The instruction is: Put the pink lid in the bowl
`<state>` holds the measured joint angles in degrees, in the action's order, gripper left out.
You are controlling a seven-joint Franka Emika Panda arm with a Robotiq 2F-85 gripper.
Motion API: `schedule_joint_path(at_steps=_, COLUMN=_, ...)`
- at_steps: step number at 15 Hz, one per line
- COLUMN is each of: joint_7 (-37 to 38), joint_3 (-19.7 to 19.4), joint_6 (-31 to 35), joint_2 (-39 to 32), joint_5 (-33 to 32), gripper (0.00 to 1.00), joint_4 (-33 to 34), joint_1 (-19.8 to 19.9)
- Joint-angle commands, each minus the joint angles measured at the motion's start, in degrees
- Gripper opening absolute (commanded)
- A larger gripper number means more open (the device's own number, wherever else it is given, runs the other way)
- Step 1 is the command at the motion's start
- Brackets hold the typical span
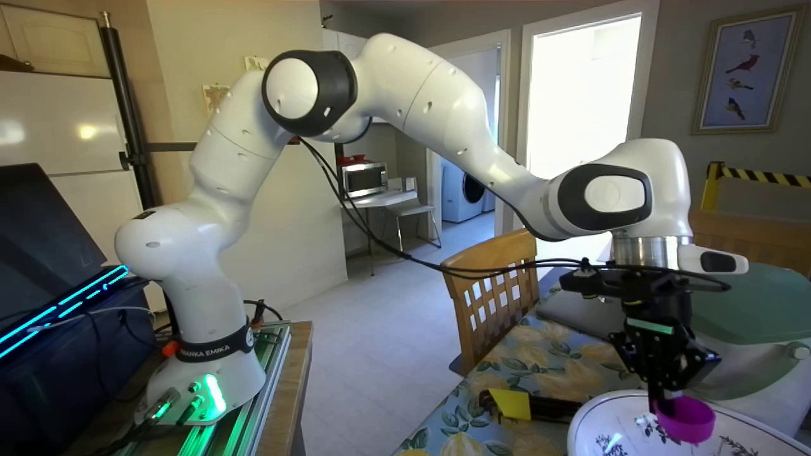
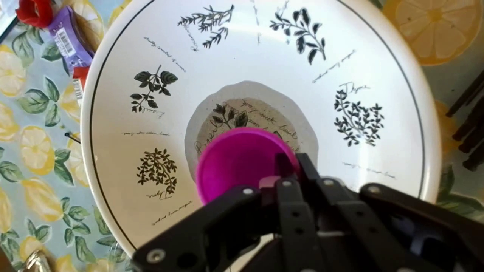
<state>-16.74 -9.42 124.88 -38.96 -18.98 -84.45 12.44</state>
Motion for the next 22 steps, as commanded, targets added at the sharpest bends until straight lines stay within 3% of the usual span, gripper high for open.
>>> schedule_joint_path(at_steps=1, joint_7=-4.98, joint_3=0.82, joint_6=-6.14, joint_2=-9.45, joint_5=2.25, gripper=0.02, joint_4=13.18, joint_1=2.92)
schedule_joint_path(at_steps=8, joint_7=-12.70, joint_3=3.07, joint_6=-15.15, joint_2=-20.15, joint_5=5.70, gripper=0.02, joint_4=27.52, joint_1=7.63)
schedule_joint_path(at_steps=22, joint_7=-10.06, joint_3=3.65, joint_6=-14.45, joint_2=-26.30, joint_5=8.43, gripper=0.02, joint_4=36.86, joint_1=7.69)
